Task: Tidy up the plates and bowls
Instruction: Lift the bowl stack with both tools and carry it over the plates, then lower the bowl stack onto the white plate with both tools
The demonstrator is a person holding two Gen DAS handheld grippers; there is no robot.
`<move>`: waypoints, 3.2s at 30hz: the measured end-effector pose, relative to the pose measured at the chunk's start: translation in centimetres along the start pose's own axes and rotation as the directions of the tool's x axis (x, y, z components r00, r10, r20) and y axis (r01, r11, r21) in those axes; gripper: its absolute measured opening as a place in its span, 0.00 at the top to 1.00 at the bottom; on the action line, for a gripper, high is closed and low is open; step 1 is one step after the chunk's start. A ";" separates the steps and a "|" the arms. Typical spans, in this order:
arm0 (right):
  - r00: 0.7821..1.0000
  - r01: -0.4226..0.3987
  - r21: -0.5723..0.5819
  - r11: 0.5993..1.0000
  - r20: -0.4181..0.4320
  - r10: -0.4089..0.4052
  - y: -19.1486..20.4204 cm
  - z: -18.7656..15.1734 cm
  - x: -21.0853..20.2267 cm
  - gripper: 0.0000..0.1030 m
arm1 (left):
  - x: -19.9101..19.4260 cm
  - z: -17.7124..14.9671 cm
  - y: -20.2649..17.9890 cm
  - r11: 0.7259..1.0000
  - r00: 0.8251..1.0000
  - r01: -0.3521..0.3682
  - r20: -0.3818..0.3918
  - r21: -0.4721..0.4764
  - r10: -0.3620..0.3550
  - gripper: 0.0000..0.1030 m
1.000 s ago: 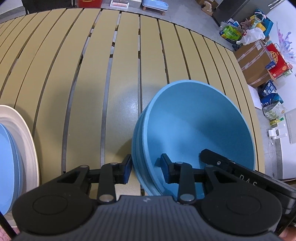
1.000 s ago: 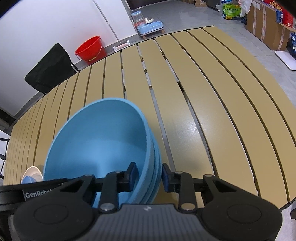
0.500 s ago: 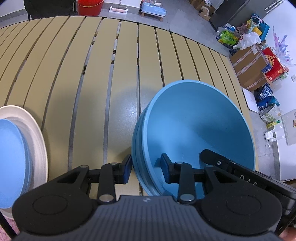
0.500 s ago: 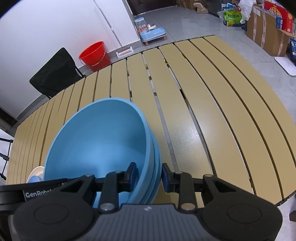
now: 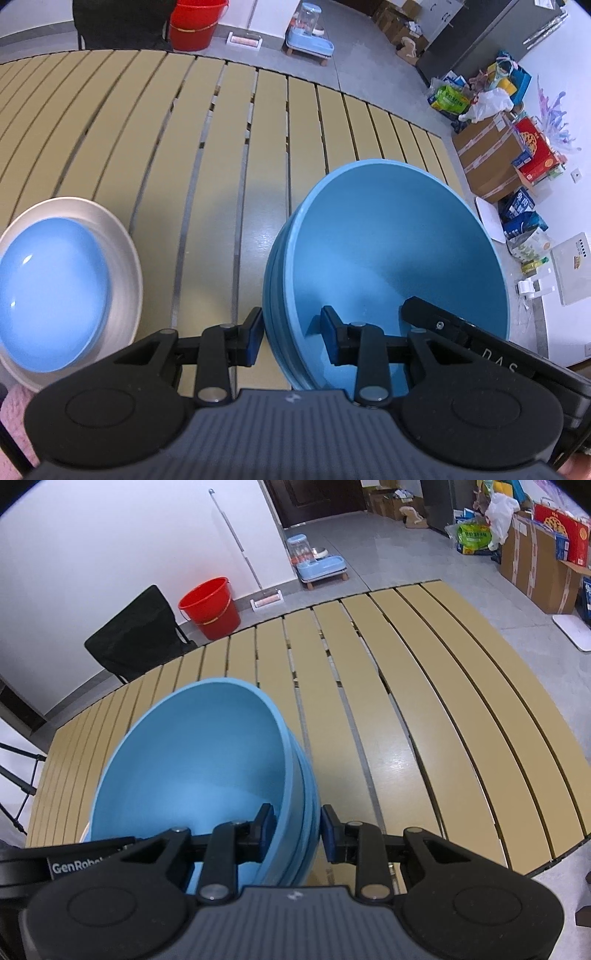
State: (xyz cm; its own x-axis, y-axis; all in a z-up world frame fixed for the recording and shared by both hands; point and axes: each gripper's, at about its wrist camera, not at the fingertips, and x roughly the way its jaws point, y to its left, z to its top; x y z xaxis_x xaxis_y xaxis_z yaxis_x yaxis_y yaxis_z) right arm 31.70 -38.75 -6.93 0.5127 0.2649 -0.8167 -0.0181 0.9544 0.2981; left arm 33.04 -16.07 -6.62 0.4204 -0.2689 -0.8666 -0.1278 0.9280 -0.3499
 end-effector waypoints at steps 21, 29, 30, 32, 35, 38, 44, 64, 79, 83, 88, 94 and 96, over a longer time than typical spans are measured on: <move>0.997 -0.070 -0.092 0.993 0.036 0.074 9.2 -3.5 -4.5 0.75 | -8.2 -2.1 7.4 0.995 0.995 -0.018 0.097 -0.095 0.027 0.68; 0.994 -0.108 -0.125 0.986 0.014 0.111 13.2 -4.2 -3.6 0.75 | -10.1 -2.3 11.1 0.988 0.991 -0.043 0.117 -0.152 0.061 0.68; 0.993 -0.113 -0.128 0.985 0.011 0.115 13.5 -4.3 -3.5 0.75 | -10.3 -2.2 11.5 0.986 0.991 -0.044 0.119 -0.158 0.063 0.68; 0.992 -0.122 -0.134 0.983 0.004 0.124 14.4 -4.5 -3.2 0.75 | -10.5 -2.1 12.3 0.984 0.990 -0.047 0.120 -0.169 0.068 0.68; 0.991 -0.133 -0.141 0.981 -0.007 0.133 15.6 -4.5 -2.4 0.75 | -10.7 -1.8 13.7 0.981 0.990 -0.052 0.121 -0.186 0.075 0.68; 0.990 -0.139 -0.148 0.979 -0.019 0.138 16.8 -4.9 -1.7 0.75 | -10.6 -1.5 15.0 0.977 0.990 -0.057 0.117 -0.204 0.083 0.68; 0.989 -0.148 -0.161 0.976 -0.049 0.142 19.1 -5.4 0.1 0.76 | -10.1 -1.2 17.7 0.970 0.990 -0.068 0.107 -0.233 0.095 0.68; 0.985 -0.138 -0.148 0.979 -0.124 0.120 21.6 -7.0 6.9 0.76 | -5.3 -0.3 22.7 0.961 0.991 -0.113 0.042 -0.253 0.128 0.68; 0.983 -0.156 -0.137 0.978 -0.120 0.140 21.0 -8.3 9.1 0.76 | -4.1 -0.4 23.1 0.960 0.988 -0.142 0.030 -0.242 0.154 0.68; 0.982 -0.162 -0.123 0.979 -0.121 0.147 20.6 -8.4 9.1 0.76 | -4.2 -0.4 23.0 0.960 0.988 -0.143 0.029 -0.242 0.155 0.68; 0.982 -0.161 -0.121 0.979 -0.121 0.146 20.5 -8.3 9.1 0.76 | -4.2 -0.5 22.8 0.959 0.988 -0.143 0.029 -0.243 0.155 0.68; 0.982 -0.164 -0.112 0.980 -0.117 0.151 20.1 -8.2 9.0 0.76 | -4.3 -0.6 22.9 0.960 0.988 -0.136 0.038 -0.246 0.150 0.68; 0.982 -0.164 -0.108 0.981 -0.115 0.151 20.0 -8.3 9.0 0.76 | -4.3 -0.6 23.0 0.960 0.988 -0.134 0.041 -0.246 0.149 0.68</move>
State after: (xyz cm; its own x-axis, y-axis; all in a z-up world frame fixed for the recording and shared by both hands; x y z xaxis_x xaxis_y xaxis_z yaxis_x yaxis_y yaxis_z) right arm 28.85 -16.12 -12.41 0.4022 0.4202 -0.8134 -0.1943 0.9074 0.3727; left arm 27.72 6.31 -11.16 0.4332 -0.1168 -0.8937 -0.4002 0.8635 -0.3069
